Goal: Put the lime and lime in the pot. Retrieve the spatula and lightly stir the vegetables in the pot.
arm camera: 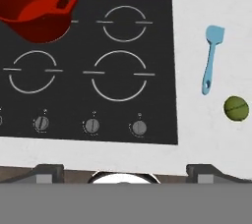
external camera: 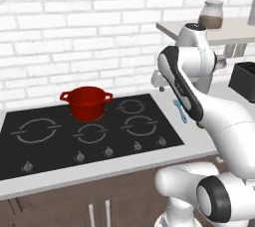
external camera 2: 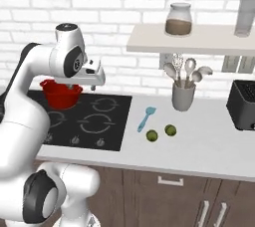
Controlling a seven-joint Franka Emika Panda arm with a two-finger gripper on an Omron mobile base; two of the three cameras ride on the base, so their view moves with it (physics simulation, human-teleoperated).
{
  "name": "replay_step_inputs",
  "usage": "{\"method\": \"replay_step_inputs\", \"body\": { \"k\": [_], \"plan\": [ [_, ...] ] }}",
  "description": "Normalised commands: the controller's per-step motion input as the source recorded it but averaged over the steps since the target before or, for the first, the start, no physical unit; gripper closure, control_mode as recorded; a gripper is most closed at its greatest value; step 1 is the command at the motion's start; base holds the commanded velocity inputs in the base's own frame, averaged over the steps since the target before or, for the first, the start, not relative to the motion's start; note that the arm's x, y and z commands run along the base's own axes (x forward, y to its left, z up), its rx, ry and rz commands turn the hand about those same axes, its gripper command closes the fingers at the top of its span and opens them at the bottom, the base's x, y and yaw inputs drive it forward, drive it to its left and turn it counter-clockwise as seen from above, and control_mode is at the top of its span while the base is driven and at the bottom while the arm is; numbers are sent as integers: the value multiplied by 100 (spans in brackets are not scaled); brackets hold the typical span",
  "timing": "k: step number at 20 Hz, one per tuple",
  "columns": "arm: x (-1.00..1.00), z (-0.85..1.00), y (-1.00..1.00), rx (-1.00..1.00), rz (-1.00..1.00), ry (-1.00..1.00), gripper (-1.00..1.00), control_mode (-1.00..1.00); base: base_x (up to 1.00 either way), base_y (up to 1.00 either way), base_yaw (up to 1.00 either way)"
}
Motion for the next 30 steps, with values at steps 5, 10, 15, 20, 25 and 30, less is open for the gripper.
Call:
{"method": "replay_step_inputs", "body": {
  "k": [5,10,15,20,25,30],
  "plan": [
    [0,0,0,0,0,0,-100,100,52,-8,7],
    [0,0,0,0,0,0,-100,100,55,-22,18],
    [0,0,0,0,0,0,-100,100,28,-13,9],
    [0,0,0,0,0,0,-100,100,5,-5,1],
    [0,0,0,0,0,0,-100,100,3,-1,1],
    [4,-12,-22,0,1,4,-100,-100,1,0,0]
  ]
}}
